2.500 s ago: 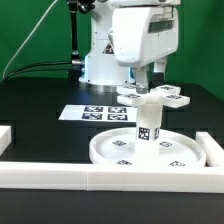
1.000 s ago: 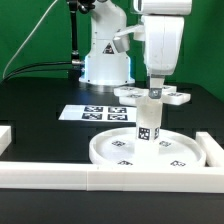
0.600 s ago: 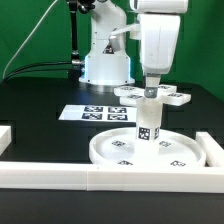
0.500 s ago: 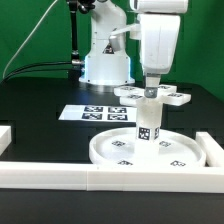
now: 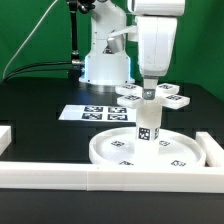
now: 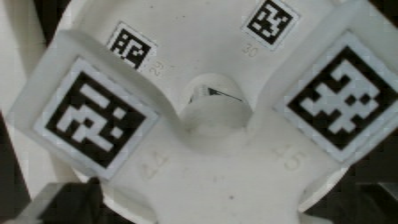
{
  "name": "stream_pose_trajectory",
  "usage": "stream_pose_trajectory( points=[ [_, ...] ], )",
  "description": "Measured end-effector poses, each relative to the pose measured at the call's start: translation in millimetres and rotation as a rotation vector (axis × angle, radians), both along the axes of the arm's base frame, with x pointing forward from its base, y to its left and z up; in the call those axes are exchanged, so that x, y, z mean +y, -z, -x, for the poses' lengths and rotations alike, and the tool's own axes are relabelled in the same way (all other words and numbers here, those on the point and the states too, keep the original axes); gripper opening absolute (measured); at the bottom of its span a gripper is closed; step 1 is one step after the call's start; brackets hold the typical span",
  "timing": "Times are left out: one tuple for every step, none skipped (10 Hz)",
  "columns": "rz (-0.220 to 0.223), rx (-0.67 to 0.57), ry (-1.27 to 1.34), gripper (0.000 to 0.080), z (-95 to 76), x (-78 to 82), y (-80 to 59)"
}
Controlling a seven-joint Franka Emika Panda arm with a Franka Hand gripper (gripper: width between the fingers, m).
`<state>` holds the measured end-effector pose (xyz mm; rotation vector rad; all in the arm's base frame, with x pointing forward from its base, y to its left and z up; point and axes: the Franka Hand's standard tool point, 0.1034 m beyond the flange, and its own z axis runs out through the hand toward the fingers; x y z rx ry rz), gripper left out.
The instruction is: Assemble round table
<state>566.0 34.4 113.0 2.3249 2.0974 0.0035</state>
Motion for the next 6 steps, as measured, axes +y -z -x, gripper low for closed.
stream_pose_trajectory(
  points=[
    [0.0, 0.0, 0.005, 0.0649, 0.0, 0.5, 0.0],
    [0.0, -0.001, 0.013, 0.0649, -0.4, 0.8, -0.3],
    [-0.001, -0.002, 0.015, 0.0649, -1.1, 1.3, -0.9],
    [-0.001, -0.003, 0.015, 0.0649, -1.3, 1.3, -1.1],
    [-0.001, -0.004, 0.014, 0.0649, -1.6, 1.8, -1.2],
    [-0.002, -0.014, 0.015, 0.0649, -3.4, 1.7, -2.1]
  ],
)
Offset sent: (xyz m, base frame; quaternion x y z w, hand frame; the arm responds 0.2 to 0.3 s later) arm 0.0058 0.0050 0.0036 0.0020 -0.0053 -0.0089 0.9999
